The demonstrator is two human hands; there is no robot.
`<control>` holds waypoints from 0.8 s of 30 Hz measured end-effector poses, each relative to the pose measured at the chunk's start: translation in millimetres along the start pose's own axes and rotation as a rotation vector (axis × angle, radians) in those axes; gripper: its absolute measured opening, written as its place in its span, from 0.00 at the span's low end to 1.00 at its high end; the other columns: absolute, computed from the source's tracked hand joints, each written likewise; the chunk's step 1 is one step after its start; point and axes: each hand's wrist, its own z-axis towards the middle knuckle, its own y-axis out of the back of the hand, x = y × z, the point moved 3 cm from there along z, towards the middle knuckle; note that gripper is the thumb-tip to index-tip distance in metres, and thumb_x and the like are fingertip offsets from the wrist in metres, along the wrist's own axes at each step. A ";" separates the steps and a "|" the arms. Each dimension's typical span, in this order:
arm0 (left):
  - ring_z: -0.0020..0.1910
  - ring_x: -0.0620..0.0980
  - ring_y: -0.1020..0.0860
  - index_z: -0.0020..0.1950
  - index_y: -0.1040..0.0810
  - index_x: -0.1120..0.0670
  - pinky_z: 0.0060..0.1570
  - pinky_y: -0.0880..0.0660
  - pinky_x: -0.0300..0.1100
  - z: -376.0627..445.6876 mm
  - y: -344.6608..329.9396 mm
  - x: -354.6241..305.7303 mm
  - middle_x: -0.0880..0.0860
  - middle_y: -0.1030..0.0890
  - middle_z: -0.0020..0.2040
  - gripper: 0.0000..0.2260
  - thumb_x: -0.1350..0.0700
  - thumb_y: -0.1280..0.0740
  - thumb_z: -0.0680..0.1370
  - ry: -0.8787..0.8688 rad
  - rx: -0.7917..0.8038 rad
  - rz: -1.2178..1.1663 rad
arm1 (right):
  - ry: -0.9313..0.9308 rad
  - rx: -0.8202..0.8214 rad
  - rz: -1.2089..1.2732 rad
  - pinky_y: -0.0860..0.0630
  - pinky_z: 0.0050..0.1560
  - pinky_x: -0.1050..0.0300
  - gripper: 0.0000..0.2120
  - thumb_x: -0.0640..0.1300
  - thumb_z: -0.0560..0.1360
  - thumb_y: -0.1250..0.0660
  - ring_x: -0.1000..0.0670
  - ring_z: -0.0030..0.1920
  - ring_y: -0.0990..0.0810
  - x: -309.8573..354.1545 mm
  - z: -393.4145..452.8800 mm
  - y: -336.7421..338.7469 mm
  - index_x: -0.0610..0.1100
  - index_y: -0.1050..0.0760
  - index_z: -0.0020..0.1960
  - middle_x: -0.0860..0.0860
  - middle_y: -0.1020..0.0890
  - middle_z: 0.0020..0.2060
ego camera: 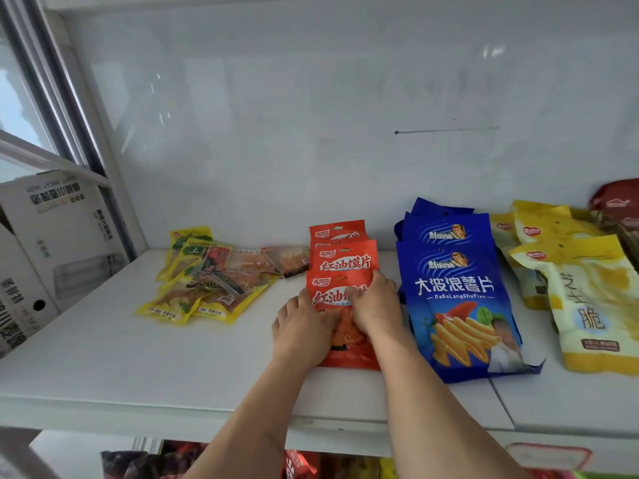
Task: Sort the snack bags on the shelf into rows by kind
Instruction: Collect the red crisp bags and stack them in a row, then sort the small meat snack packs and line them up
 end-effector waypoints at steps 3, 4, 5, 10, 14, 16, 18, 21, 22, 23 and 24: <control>0.73 0.57 0.34 0.76 0.37 0.50 0.71 0.38 0.53 -2.5 3.0 -1.1 0.54 0.30 0.72 0.29 0.38 0.39 0.79 0.007 -0.001 -0.003 | 0.010 -0.009 -0.015 0.25 0.60 0.46 0.30 0.55 0.78 0.33 0.42 0.64 0.25 2.8 -0.7 0.3 0.45 0.37 0.74 0.45 0.26 0.66; 0.72 0.57 0.34 0.75 0.36 0.50 0.71 0.38 0.53 -2.8 4.2 -1.2 0.54 0.29 0.72 0.29 0.38 0.38 0.78 0.013 -0.001 -0.021 | 0.015 -0.020 -0.029 0.25 0.59 0.47 0.30 0.55 0.78 0.33 0.42 0.64 0.25 4.0 -1.4 0.6 0.44 0.38 0.74 0.45 0.26 0.66; 0.72 0.57 0.33 0.74 0.35 0.50 0.70 0.37 0.53 -3.2 5.6 -1.3 0.54 0.28 0.71 0.28 0.38 0.38 0.78 0.023 0.000 -0.050 | 0.020 -0.032 -0.047 0.25 0.59 0.46 0.31 0.56 0.78 0.33 0.42 0.65 0.26 5.5 -2.5 1.1 0.44 0.39 0.74 0.45 0.27 0.67; 0.68 0.58 0.29 0.71 0.32 0.51 0.67 0.31 0.56 -5.1 14.6 -1.3 0.54 0.26 0.68 0.25 0.45 0.34 0.77 0.036 -0.013 -0.219 | 0.025 -0.060 -0.119 0.28 0.64 0.43 0.40 0.60 0.77 0.35 0.41 0.71 0.32 16.3 -2.9 4.8 0.42 0.48 0.78 0.43 0.33 0.72; 0.73 0.57 0.34 0.79 0.40 0.55 0.70 0.32 0.55 -3.4 23.8 5.1 0.55 0.35 0.75 0.30 0.50 0.35 0.79 0.063 -0.001 -0.330 | 0.074 -0.051 -0.198 0.37 0.73 0.42 0.40 0.62 0.79 0.40 0.41 0.76 0.39 31.4 -4.8 4.4 0.42 0.52 0.80 0.42 0.39 0.76; 0.76 0.56 0.37 0.80 0.41 0.55 0.72 0.34 0.54 2.5 33.9 13.1 0.55 0.37 0.78 0.31 0.50 0.35 0.79 0.038 -0.053 -0.332 | 0.136 -0.069 -0.228 0.41 0.76 0.43 0.37 0.61 0.80 0.42 0.42 0.78 0.43 45.2 -8.8 1.0 0.43 0.50 0.80 0.43 0.43 0.78; 0.76 0.57 0.39 0.79 0.39 0.54 0.73 0.37 0.51 11.9 48.8 23.0 0.55 0.37 0.77 0.27 0.50 0.36 0.81 -0.029 -0.152 -0.166 | 0.229 -0.085 -0.225 0.43 0.76 0.44 0.32 0.58 0.82 0.45 0.43 0.79 0.46 63.3 -11.8 -6.9 0.44 0.47 0.80 0.44 0.44 0.79; 0.77 0.58 0.43 0.78 0.36 0.52 0.74 0.43 0.52 32.1 71.7 43.6 0.53 0.36 0.77 0.25 0.48 0.39 0.82 -0.146 -0.275 0.156 | 0.395 -0.065 -0.162 0.39 0.73 0.50 0.25 0.53 0.84 0.44 0.45 0.76 0.38 95.4 -16.1 -24.4 0.43 0.40 0.78 0.45 0.36 0.76; 0.78 0.58 0.46 0.78 0.37 0.51 0.75 0.45 0.53 40.4 78.0 50.9 0.52 0.38 0.78 0.25 0.47 0.39 0.82 -0.160 -0.270 0.228 | 0.424 -0.030 -0.133 0.36 0.71 0.52 0.23 0.50 0.84 0.43 0.45 0.74 0.34 107.2 -16.7 -31.2 0.43 0.37 0.76 0.45 0.33 0.74; 0.79 0.59 0.48 0.78 0.37 0.49 0.76 0.48 0.55 49.7 82.8 59.1 0.52 0.39 0.79 0.25 0.45 0.40 0.81 -0.167 -0.245 0.287 | 0.432 0.021 -0.096 0.34 0.68 0.53 0.21 0.49 0.84 0.42 0.45 0.71 0.31 118.3 -16.6 -39.2 0.43 0.34 0.75 0.45 0.30 0.72; 0.80 0.59 0.50 0.78 0.38 0.48 0.76 0.51 0.56 59.4 86.8 66.9 0.52 0.41 0.80 0.26 0.44 0.41 0.81 -0.176 -0.210 0.340 | 0.415 0.070 -0.057 0.32 0.66 0.54 0.20 0.48 0.84 0.42 0.45 0.69 0.28 128.6 -16.0 -48.8 0.43 0.31 0.73 0.45 0.27 0.70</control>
